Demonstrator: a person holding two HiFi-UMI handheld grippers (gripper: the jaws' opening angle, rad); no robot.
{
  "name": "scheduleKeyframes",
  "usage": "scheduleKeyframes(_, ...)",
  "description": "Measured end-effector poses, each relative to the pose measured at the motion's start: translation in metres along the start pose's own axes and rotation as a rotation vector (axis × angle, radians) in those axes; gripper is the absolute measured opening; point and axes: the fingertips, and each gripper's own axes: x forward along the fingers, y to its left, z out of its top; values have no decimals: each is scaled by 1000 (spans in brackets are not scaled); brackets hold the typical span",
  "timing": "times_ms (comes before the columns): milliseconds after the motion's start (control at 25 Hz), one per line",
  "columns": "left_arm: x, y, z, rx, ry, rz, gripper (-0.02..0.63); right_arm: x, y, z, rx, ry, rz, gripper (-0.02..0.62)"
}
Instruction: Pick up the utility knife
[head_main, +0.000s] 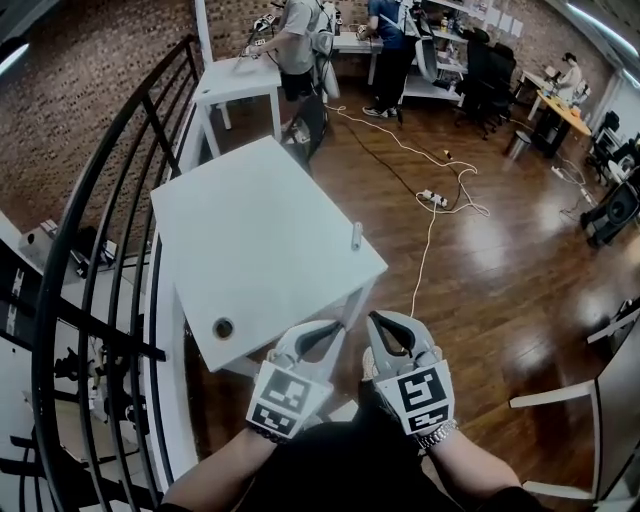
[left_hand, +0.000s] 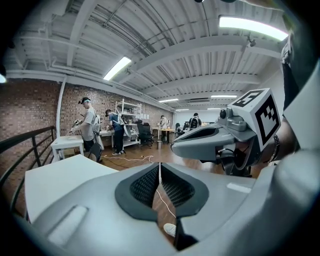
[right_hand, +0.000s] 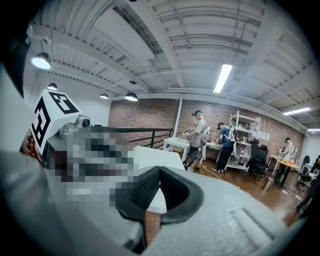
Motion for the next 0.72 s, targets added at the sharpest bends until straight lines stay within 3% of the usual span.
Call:
scheduleKeyframes(400, 83, 50, -12, -4, 92, 14, 59, 74, -65, -27, 61, 5, 27, -8)
scheduleKeyframes(720, 180, 93, -37, -82, 226, 20, 103, 132, -133, -63, 118, 85, 76, -8)
